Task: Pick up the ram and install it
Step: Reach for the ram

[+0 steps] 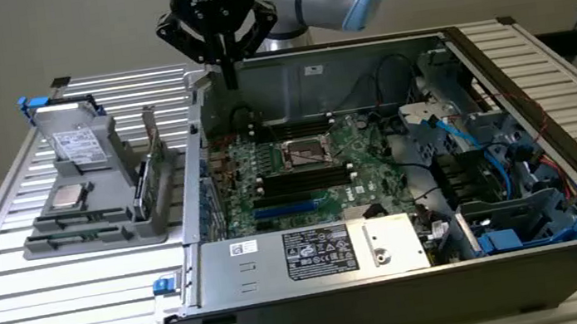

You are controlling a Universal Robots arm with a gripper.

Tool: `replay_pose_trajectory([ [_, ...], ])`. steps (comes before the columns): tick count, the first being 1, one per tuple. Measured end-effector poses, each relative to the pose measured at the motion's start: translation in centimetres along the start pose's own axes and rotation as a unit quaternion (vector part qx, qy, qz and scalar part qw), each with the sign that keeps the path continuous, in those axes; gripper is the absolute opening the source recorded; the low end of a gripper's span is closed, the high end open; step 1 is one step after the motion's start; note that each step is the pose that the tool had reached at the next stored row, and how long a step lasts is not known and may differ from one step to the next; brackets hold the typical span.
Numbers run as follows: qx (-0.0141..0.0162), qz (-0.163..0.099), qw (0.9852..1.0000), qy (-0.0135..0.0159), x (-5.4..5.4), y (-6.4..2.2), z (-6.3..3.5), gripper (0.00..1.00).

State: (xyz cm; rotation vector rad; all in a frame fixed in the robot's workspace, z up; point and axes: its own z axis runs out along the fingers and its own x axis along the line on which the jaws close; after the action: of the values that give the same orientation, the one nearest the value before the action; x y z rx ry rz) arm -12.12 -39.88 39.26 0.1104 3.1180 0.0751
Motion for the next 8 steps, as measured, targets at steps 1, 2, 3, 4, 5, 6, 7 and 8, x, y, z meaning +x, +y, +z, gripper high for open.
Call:
replay_pose_trajectory([
  [1,0.0000,0.000,1.0000,0.0000,0.00,0.00,0.00,0.11],
  [2,0.0000,0.000,1.0000,0.0000,0.00,0.00,0.00,0.11],
  [3,0.0000,0.000,1.0000,0.0000,0.00,0.00,0.00,0.11],
  [4,0.0000,0.000,1.0000,0.0000,0.00,0.00,0.00,0.11],
  [5,0.0000,0.000,1.0000,0.0000,0.00,0.00,0.00,0.11],
  [6,0.0000,0.000,1.0000,0.0000,0.00,0.00,0.00,0.11],
  [7,0.0000,0.000,1.0000,0.0000,0.00,0.00,0.00,0.11],
  [8,0.0000,0.000,1.0000,0.0000,0.00,0.00,0.00,0.11],
])
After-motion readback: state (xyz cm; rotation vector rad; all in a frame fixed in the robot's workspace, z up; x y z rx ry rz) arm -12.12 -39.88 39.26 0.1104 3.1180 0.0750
